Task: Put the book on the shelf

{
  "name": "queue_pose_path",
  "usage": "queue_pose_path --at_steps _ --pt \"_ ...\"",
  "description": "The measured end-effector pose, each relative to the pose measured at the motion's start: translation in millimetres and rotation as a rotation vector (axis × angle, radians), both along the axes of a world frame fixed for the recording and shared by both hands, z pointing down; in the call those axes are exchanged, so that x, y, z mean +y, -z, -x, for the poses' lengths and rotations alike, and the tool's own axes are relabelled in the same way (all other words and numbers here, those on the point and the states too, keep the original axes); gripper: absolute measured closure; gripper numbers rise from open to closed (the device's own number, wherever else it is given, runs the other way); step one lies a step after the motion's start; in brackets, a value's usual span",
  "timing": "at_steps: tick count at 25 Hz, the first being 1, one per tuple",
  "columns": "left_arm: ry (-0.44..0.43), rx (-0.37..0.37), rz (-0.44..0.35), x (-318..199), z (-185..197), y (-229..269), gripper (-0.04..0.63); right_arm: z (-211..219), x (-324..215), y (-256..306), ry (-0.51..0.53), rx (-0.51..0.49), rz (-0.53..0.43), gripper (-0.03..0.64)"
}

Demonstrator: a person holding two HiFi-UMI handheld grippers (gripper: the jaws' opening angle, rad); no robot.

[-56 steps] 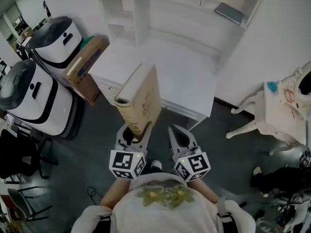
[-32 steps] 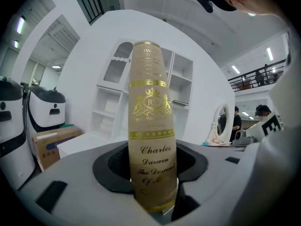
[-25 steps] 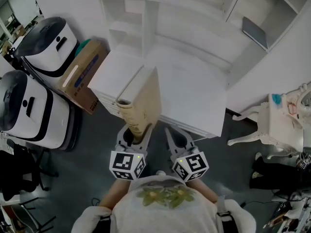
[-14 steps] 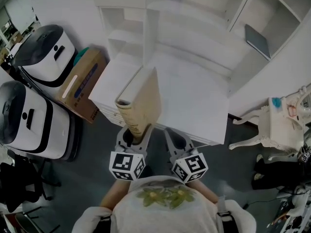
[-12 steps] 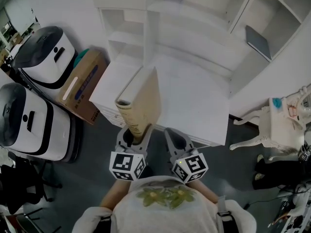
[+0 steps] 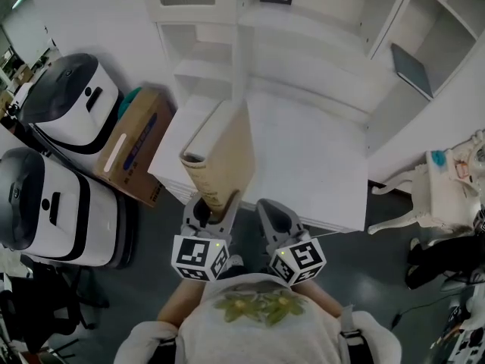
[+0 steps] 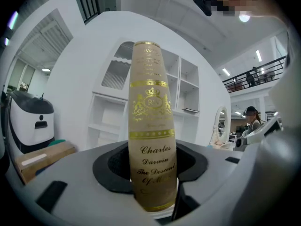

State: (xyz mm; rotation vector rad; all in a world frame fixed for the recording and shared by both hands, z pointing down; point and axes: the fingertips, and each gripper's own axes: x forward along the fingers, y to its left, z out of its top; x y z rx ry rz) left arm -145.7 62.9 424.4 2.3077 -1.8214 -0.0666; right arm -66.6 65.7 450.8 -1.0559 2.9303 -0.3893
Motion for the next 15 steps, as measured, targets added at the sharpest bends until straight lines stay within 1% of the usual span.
queue_pose_path --at_steps 4,9,15 --pt "-0.017 -0.003 -0.032 -11 8 9 0.368 3 -2 -1 -0.031 0.001 0.003 0.586" --pt "-0.024 -0.009 -0.066 -24 8 19 0.368 -7 -9 -6 -0.065 0.014 0.013 0.586" --pt "-0.023 -0.017 -0.093 -43 8 28 0.368 -10 -27 -9 -0.079 0.010 0.016 0.586"
